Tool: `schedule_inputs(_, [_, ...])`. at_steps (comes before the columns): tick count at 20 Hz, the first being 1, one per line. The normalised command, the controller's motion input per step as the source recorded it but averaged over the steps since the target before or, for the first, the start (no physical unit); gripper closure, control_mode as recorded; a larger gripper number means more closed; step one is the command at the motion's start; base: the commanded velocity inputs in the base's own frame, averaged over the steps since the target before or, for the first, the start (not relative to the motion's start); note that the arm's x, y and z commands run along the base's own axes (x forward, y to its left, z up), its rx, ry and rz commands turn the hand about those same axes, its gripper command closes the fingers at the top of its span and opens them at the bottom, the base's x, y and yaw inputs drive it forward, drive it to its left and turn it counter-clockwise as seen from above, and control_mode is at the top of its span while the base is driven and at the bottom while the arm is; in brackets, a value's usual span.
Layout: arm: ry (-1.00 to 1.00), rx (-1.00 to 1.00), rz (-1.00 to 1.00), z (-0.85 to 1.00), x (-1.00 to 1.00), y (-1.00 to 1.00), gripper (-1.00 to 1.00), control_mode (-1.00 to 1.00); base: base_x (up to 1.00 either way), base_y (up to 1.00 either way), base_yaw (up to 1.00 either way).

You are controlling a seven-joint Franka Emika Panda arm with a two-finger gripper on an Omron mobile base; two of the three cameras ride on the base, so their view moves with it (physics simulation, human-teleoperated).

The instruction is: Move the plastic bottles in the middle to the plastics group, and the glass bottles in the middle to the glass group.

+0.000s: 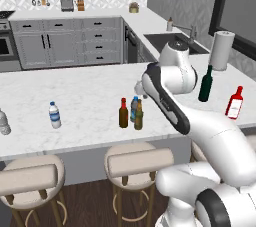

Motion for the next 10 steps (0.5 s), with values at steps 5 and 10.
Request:
schedule_inputs(5, [0.0,0.05,0.0,-0.14,0.4,0.01,-1.0,-1.0,0.0,0.0,0.0])
schedule_inputs(10, [0.0,0.0,0.0,-0.3,0.38,0.0,-1.0,-1.0,0.0,0.0,0.0])
